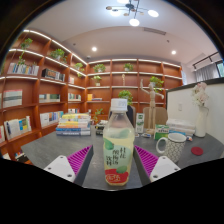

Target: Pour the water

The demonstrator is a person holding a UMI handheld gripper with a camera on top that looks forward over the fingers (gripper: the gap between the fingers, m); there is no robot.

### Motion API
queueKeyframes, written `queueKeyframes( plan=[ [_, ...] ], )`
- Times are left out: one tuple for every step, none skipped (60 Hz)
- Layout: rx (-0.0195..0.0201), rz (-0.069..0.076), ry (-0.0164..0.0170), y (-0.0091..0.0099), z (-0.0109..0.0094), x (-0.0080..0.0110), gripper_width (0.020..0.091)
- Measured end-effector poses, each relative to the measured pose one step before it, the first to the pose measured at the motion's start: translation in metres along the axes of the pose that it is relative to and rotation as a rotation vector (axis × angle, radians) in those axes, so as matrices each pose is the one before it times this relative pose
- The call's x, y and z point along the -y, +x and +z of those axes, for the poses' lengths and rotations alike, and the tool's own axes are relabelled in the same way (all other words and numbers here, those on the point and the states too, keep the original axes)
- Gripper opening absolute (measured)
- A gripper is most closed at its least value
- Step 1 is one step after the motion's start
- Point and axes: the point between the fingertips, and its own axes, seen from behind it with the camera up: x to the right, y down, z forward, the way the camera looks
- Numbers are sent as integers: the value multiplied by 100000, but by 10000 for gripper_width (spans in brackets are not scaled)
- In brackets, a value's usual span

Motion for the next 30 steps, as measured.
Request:
queueKeyframes(
  plan=[
    [147, 39, 312, -32, 304, 116, 804],
    [205, 116, 196, -51, 289, 76, 804],
    [231, 224, 36, -45, 281, 34, 805],
    [191, 245, -43, -36, 281, 14, 805],
    [146, 239, -60, -24, 270, 13, 801],
    [61, 171, -45, 13, 270, -7, 796],
    [-74, 87, -111, 36, 234, -7, 787],
    [-224, 77, -156, 94, 227, -65, 769],
    [-305, 38, -163, 119, 192, -48, 752],
    [-446, 1, -111, 166, 197, -59, 730],
    [-748, -26, -80, 216, 171, -78, 700],
    [-1013, -23, -105, 304, 125, -90, 661],
    [-1341, -52, -152, 380, 85, -64, 581],
    [-1784, -417, 286, 460, 40, -22, 501],
    [-422, -716, 328, 35, -27, 2, 484],
    [748, -256, 434, -175, -44, 42, 484],
    [804, 258, 570, -249, -328, -83, 477],
    [556, 713, 161, -15, -62, 0, 459],
    [391, 949, 191, 8, 16, 8, 458],
    [214, 941, 586, 18, 54, 80, 435],
    [-70, 353, 535, 99, 5, 36, 432],
    [19, 344, 719, 73, -1, 68, 422],
    [-180, 363, 512, 91, -18, 34, 405],
    [-243, 345, 510, 96, -81, 70, 404],
    [-339, 536, 363, 119, -61, 44, 406],
    [-330, 375, 502, 108, -35, 61, 388],
    [31, -182, 73, 217, 424, 171, 387],
    [-74, 0, 121, -61, -124, -193, 388],
    [-289, 106, 166, 54, -18, 40, 388],
    [-240, 289, 7, 70, -23, 2, 388]
  ],
)
